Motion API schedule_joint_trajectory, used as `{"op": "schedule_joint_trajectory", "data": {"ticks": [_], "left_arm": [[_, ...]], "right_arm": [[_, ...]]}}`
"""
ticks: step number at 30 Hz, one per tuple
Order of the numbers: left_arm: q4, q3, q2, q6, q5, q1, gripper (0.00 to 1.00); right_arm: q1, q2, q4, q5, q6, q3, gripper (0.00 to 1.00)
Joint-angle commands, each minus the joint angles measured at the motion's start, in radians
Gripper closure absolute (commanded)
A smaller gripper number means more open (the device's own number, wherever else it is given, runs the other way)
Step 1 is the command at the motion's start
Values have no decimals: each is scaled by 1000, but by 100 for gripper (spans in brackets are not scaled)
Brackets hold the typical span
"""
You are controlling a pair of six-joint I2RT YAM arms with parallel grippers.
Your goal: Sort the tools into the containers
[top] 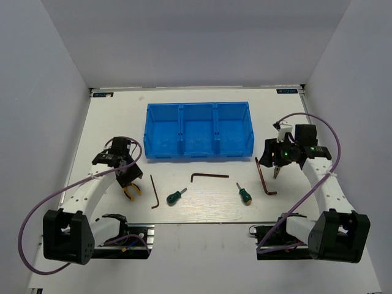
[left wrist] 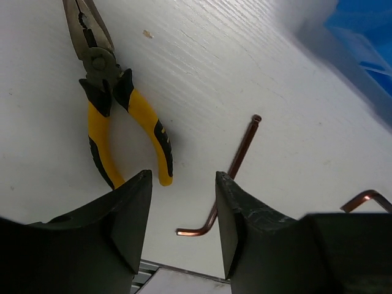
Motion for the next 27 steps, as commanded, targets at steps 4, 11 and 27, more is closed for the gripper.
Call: {"op": "schedule_joint_trajectory", "data": {"ticks": [4,11,27], "left_arm": [[70,-16,91,-11,-36,-2,44],[70,-65,115,-11,-72,-11,45],[139,-73,235,-11,-144,-22,100]], "right_arm": [[-1,-14,38,11,13,-2,37],[-1,-9,55,38,8,-12,37],[-7,-8,38,64,2,11,36]]}}
